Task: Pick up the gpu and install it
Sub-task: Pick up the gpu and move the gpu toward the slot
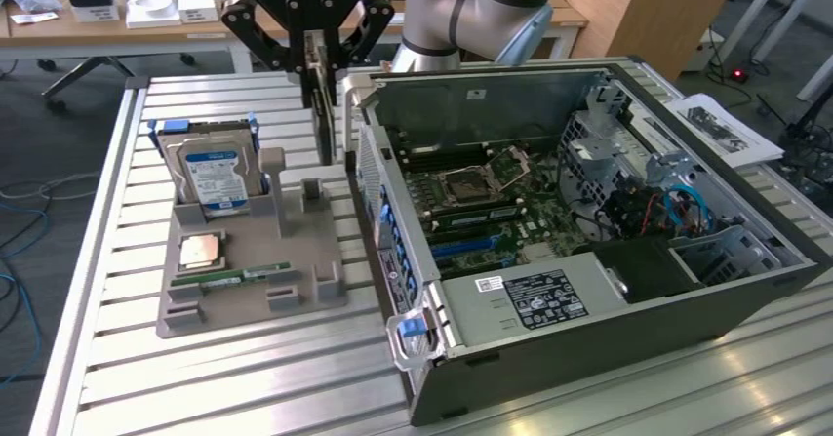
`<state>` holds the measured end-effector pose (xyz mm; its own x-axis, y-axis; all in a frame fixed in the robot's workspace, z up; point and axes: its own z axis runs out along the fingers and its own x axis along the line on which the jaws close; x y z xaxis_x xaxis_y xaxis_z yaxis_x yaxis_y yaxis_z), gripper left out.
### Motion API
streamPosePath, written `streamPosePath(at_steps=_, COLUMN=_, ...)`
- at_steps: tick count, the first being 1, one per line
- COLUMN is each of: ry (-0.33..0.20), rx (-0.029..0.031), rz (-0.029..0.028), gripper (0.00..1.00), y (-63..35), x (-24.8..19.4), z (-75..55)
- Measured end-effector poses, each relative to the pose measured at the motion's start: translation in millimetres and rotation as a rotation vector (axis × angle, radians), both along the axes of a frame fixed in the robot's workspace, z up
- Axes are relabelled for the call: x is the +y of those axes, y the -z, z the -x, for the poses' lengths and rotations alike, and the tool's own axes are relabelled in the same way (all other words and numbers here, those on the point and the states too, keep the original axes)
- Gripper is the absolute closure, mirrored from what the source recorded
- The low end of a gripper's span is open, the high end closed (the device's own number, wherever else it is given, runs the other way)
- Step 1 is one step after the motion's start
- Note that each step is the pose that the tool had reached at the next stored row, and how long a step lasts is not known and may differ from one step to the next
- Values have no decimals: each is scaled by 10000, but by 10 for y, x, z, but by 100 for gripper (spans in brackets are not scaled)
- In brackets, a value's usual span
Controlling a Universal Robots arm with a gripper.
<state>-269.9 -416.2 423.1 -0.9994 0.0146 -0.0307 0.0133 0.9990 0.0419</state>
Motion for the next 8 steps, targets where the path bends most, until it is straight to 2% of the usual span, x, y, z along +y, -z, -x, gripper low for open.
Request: streamPosePath(at_steps=8, ry=-1, rx=0, rz=-1, gripper=73, y=0, x=0, z=-54)
